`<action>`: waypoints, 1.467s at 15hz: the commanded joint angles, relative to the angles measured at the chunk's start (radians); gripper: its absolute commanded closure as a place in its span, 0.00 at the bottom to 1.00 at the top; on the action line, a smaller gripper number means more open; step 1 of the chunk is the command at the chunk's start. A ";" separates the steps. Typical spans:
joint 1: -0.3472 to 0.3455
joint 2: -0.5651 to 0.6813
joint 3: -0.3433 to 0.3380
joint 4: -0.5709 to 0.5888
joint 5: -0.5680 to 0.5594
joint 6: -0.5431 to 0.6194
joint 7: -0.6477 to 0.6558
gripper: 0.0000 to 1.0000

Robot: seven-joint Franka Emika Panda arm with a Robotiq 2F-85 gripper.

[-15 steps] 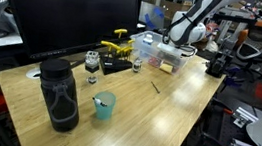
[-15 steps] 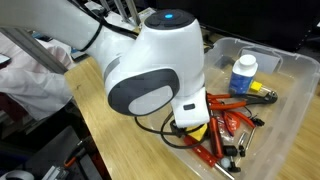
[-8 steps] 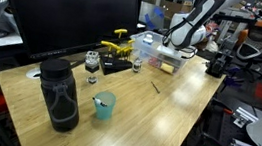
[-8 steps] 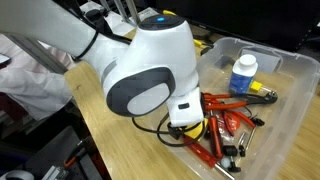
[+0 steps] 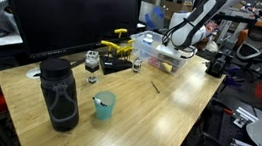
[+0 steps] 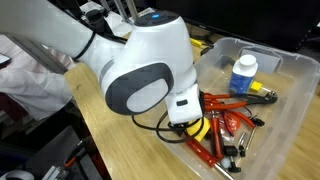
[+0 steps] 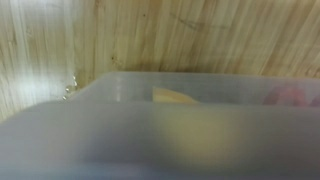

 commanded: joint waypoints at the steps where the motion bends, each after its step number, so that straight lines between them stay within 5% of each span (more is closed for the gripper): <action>1: 0.006 -0.002 -0.012 -0.015 -0.016 0.027 0.013 0.50; 4: 0.004 -0.004 -0.011 -0.016 -0.014 0.032 0.012 0.62; 9: 0.005 -0.010 -0.012 -0.017 -0.015 0.031 0.016 0.95; 22: 0.016 -0.003 -0.028 -0.024 -0.027 0.081 0.041 0.95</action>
